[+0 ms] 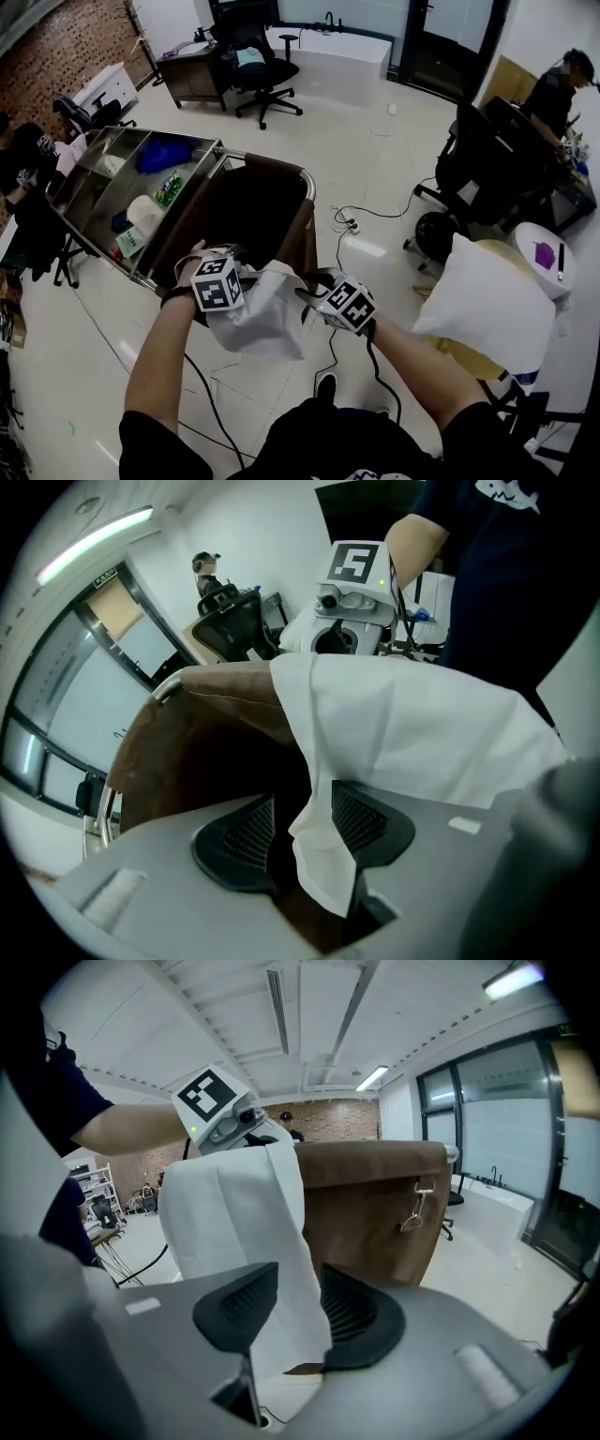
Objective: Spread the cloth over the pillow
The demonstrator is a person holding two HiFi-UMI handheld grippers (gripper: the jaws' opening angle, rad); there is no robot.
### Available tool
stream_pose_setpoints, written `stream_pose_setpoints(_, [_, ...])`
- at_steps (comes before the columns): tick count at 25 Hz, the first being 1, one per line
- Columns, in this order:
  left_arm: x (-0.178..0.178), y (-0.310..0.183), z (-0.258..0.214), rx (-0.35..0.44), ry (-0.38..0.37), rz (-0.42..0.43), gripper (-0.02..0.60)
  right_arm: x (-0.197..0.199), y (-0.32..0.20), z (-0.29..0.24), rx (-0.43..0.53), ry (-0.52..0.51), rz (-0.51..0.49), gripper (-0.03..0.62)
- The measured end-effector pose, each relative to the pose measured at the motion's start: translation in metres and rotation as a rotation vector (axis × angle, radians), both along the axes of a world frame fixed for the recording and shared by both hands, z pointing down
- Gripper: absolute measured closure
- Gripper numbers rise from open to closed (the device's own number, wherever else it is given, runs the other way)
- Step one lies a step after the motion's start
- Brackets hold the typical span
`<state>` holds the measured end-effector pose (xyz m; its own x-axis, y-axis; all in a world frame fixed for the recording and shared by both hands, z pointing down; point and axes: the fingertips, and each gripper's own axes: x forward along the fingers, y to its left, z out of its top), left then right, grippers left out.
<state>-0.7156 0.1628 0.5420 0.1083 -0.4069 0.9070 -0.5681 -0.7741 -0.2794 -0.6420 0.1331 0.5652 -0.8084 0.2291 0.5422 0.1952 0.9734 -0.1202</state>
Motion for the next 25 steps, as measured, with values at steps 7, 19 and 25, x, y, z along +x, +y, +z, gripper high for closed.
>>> stream_pose_setpoints(7, [0.003, -0.005, 0.000, 0.028, -0.048, 0.062, 0.580, 0.008, 0.004, 0.001, -0.008, -0.003, 0.009, 0.439])
stream_pose_setpoints(19, [-0.023, 0.024, -0.135, 0.251, -0.410, 0.093, 0.580, 0.012, 0.005, 0.035, 0.051, 0.065, -0.037, 0.434])
stream_pose_setpoints(25, [-0.023, 0.060, -0.178, 0.286, -0.507, 0.074, 0.580, 0.000, -0.011, 0.053, 0.176, 0.076, -0.019, 0.422])
